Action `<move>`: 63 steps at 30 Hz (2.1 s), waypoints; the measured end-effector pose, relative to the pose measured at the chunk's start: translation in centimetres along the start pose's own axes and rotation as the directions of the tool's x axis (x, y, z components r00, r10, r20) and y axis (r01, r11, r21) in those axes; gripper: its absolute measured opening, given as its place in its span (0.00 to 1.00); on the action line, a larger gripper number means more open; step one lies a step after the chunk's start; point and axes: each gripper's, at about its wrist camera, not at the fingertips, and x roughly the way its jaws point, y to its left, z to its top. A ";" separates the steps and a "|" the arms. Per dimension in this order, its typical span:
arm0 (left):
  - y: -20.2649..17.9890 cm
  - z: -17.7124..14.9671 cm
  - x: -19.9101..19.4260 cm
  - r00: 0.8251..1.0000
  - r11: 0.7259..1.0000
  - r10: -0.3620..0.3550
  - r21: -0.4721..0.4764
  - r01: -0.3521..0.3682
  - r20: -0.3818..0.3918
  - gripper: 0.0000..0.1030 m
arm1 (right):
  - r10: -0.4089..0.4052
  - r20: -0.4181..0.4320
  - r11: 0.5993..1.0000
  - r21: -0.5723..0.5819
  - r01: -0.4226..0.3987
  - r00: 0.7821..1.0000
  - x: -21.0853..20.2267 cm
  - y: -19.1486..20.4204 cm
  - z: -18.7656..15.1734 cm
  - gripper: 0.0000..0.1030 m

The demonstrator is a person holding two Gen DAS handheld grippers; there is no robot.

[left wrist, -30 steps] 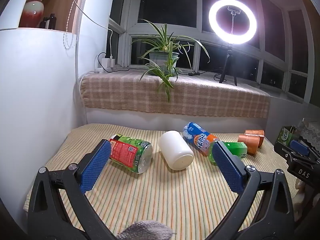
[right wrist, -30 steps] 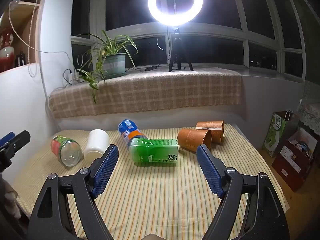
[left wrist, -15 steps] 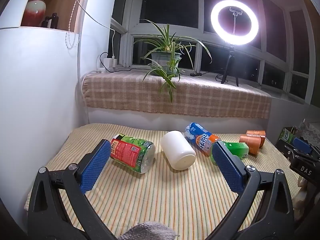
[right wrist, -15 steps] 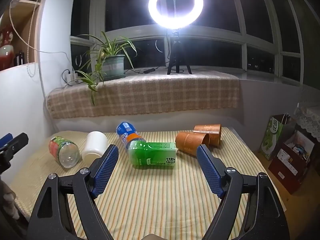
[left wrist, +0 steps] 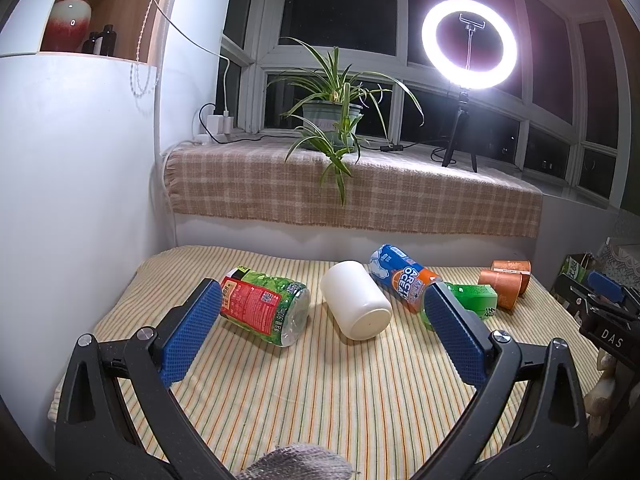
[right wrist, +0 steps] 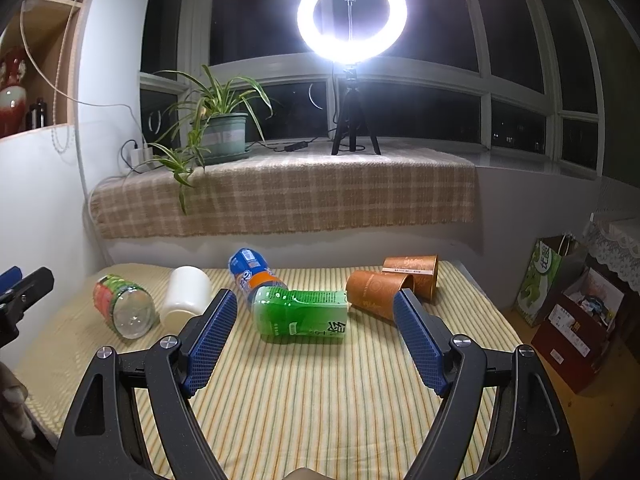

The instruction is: Flip cup upright

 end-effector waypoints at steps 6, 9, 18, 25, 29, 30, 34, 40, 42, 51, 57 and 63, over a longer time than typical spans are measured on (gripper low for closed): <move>0.0 0.0 0.0 1.000 1.000 0.000 -0.001 0.000 0.000 1.00 | -0.002 -0.003 1.000 -0.007 0.002 1.000 0.2 0.2 0.1 0.78; 0.0 0.0 0.0 1.000 1.000 0.001 0.000 -0.001 -0.001 1.00 | -0.003 -0.002 1.000 -0.009 0.003 1.000 0.2 0.3 0.1 0.78; 0.0 0.0 0.0 1.000 1.000 0.000 -0.001 0.000 -0.001 1.00 | -0.003 -0.004 1.000 -0.009 0.002 1.000 0.2 0.2 0.1 0.78; 0.2 0.1 -0.2 1.000 1.000 0.000 -0.002 0.000 -0.003 1.00 | -0.002 -0.003 1.000 -0.008 0.002 1.000 0.3 0.3 0.1 0.78; 0.3 0.1 -0.2 1.000 1.000 -0.001 -0.003 0.001 -0.003 1.00 | -0.002 -0.002 1.000 -0.010 0.002 1.000 0.3 0.3 0.1 0.78; 0.3 0.1 -0.2 1.000 1.000 -0.001 -0.003 0.001 -0.004 1.00 | -0.002 -0.002 1.000 -0.009 0.002 1.000 0.3 0.4 0.1 0.78; 0.2 0.1 -0.2 1.000 1.000 -0.001 -0.003 0.001 -0.004 1.00 | -0.001 -0.003 1.000 -0.011 0.001 1.000 0.4 0.4 0.1 0.78; 0.6 -0.1 -0.2 1.000 1.000 0.001 -0.005 -0.001 -0.007 1.00 | 0.001 -0.008 1.000 -0.019 -0.001 1.000 0.8 0.9 0.1 0.78; 1.3 -0.8 0.2 1.000 1.000 0.003 -0.007 -0.003 -0.007 1.00 | 0.003 -0.009 1.000 -0.021 -0.003 1.000 0.8 1.0 0.1 0.78; 1.6 -0.9 0.2 1.000 1.000 0.015 -0.008 -0.015 -0.015 1.00 | 0.019 -0.016 0.999 -0.039 -0.020 1.000 1.2 1.7 0.2 0.78; 2.2 -1.0 -0.1 0.999 0.999 0.031 -0.012 -0.031 -0.020 1.00 | 0.038 -0.027 0.998 -0.051 -0.039 0.999 1.8 2.5 0.4 0.78; 3.5 -1.1 -0.2 0.998 0.998 0.055 -0.017 -0.055 -0.032 1.00 | 0.075 -0.048 0.993 -0.084 -0.078 0.996 3.0 4.1 0.8 0.78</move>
